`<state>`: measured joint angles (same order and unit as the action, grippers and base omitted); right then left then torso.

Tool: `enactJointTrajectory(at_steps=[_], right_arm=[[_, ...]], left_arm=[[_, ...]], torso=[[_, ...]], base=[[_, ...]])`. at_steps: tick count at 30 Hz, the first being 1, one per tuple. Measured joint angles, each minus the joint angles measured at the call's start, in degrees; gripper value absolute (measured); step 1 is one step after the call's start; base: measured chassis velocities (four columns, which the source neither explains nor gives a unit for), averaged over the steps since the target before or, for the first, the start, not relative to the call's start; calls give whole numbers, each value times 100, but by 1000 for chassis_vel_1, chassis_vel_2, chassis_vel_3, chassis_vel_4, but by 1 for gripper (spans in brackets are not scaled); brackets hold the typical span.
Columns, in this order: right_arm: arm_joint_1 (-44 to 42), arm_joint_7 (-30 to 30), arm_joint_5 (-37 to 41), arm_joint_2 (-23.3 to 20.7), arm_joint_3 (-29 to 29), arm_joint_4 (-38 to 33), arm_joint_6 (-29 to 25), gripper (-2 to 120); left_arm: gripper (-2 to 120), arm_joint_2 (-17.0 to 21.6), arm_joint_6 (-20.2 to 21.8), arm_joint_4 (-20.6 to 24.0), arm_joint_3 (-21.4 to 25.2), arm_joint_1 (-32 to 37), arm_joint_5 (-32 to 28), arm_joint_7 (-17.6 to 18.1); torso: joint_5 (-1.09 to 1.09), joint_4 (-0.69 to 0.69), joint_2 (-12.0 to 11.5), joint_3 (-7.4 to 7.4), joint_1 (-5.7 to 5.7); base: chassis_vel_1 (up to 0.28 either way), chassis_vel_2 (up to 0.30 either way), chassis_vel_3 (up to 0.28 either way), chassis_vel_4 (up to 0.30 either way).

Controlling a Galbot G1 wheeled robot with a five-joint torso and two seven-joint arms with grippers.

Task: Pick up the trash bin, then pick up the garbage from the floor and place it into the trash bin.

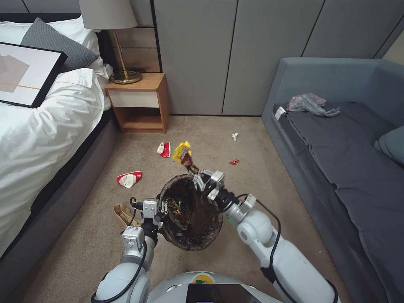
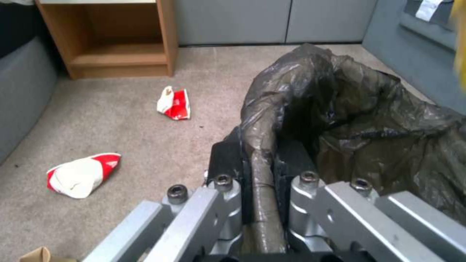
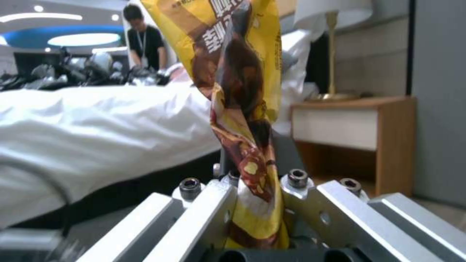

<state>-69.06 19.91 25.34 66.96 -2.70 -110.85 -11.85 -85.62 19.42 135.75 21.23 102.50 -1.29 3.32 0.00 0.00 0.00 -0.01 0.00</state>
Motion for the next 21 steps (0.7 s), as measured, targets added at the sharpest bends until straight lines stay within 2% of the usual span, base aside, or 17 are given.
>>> enactJointTrajectory(at_steps=[17,21], right_arm=[[-806,163,-579,183,7,426,-346,-1],[-872,154,-698,219,-19,462,-348,7]], left_arm=[[7,-10,6,9,-7,-57,-6,-1],[7,-12,6,11,-14,-62,-8,-1]], torso=[[0,-1,0,0,0],[0,0,0,0,0]], base=[[0,0,0,0],[0,0,0,0]])
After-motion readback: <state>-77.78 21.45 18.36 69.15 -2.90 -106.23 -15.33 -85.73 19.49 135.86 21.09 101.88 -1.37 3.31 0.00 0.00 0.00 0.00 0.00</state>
